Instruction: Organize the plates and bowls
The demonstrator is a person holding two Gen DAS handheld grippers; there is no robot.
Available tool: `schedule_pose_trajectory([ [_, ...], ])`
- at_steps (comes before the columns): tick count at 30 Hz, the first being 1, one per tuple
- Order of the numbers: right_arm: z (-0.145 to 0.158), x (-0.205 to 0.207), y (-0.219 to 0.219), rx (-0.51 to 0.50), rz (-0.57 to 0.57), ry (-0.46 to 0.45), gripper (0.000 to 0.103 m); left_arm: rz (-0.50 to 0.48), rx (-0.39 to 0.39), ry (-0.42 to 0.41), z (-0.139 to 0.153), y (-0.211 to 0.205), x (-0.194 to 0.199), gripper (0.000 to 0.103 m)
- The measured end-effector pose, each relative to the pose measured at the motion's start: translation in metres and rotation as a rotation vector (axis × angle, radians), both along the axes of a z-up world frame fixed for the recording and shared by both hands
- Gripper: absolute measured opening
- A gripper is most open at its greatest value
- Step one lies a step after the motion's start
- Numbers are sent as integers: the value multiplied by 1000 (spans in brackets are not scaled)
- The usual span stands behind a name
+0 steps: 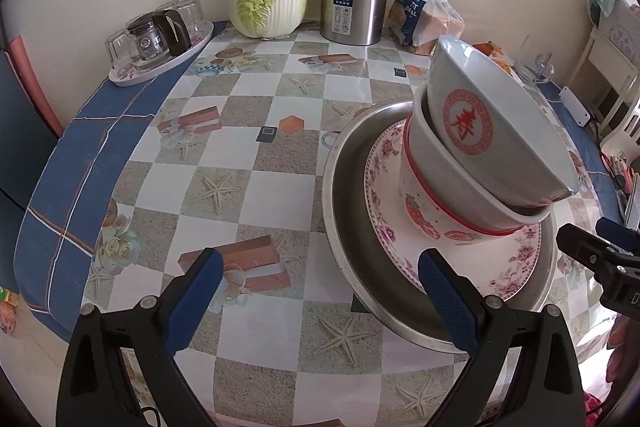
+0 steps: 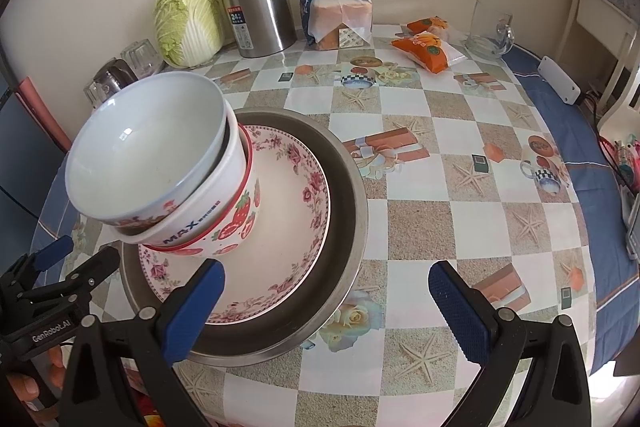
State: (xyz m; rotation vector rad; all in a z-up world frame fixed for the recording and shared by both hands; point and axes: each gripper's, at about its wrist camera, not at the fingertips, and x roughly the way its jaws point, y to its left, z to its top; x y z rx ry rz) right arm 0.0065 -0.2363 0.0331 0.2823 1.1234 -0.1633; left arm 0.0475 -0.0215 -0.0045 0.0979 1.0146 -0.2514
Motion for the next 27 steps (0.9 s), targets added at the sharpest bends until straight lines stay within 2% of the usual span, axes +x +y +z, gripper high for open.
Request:
schedule_pose_trajectory([
  [27,-1,0,0,-2,-2,3,103,19,4,-10,4,3,0,98],
])
